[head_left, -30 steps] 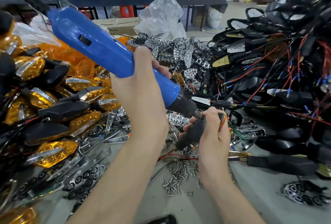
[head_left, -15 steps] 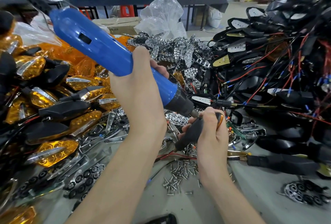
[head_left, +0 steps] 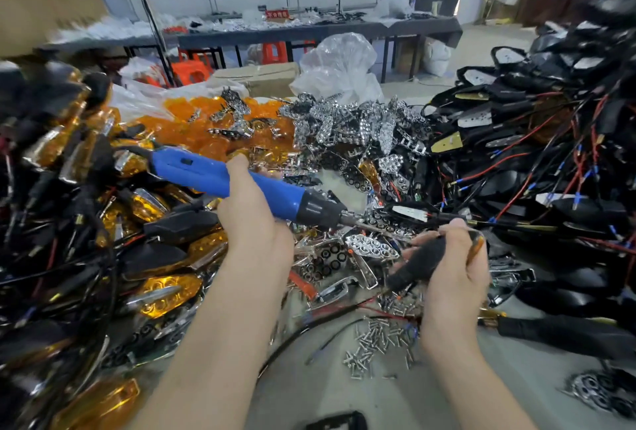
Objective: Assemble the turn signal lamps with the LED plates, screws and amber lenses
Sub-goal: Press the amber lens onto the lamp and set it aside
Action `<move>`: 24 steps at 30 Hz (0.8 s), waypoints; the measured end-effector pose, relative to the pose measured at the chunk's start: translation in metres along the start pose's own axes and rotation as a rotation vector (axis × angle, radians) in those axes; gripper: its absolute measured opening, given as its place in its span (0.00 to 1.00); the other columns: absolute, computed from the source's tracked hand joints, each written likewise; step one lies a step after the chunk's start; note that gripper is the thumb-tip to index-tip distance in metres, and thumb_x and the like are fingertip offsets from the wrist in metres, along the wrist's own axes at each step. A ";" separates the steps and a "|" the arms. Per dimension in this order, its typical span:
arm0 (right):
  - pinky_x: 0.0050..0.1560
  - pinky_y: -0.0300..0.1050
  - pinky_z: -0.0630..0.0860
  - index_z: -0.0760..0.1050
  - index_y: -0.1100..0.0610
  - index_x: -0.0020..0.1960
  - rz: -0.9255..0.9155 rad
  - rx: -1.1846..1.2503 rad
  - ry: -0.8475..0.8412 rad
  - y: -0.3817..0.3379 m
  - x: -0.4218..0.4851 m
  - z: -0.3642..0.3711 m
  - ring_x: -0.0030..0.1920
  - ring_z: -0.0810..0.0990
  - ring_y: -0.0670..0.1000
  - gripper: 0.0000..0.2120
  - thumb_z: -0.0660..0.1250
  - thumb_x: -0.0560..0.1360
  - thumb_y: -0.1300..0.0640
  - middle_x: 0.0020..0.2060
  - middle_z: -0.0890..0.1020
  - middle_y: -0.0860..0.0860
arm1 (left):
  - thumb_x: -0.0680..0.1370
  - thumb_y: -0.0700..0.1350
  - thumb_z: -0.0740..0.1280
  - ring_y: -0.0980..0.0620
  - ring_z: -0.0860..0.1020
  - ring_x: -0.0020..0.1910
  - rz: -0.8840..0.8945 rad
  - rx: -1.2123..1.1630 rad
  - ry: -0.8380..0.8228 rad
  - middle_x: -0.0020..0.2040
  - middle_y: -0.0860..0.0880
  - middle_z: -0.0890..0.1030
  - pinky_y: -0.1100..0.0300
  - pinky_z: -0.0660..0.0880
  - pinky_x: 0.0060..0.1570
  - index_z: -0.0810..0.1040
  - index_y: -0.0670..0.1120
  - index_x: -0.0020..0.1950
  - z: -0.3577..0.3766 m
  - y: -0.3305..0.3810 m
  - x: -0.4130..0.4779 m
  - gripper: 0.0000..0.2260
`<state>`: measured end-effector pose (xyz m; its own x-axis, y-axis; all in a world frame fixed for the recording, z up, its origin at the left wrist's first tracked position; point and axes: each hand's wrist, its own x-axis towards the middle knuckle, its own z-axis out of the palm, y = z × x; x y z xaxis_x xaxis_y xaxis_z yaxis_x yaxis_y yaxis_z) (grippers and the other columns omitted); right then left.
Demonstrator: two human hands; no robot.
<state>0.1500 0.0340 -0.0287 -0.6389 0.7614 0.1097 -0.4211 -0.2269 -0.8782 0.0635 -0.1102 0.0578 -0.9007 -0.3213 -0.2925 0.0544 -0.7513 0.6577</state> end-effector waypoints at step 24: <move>0.37 0.44 0.78 0.73 0.56 0.47 0.377 0.414 -0.482 -0.093 -0.045 0.235 0.31 0.79 0.51 0.18 0.56 0.86 0.43 0.31 0.79 0.51 | 0.85 0.49 0.58 0.63 0.71 0.28 0.629 1.089 -0.587 0.29 0.62 0.75 0.65 0.66 0.32 0.81 0.51 0.49 -0.073 0.137 -0.034 0.12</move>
<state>0.0665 -0.1223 0.1576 -0.9601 0.2568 0.1110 -0.2645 -0.7037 -0.6594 0.1332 -0.2446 0.1075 -0.9127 0.0564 0.4048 0.3990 0.3378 0.8525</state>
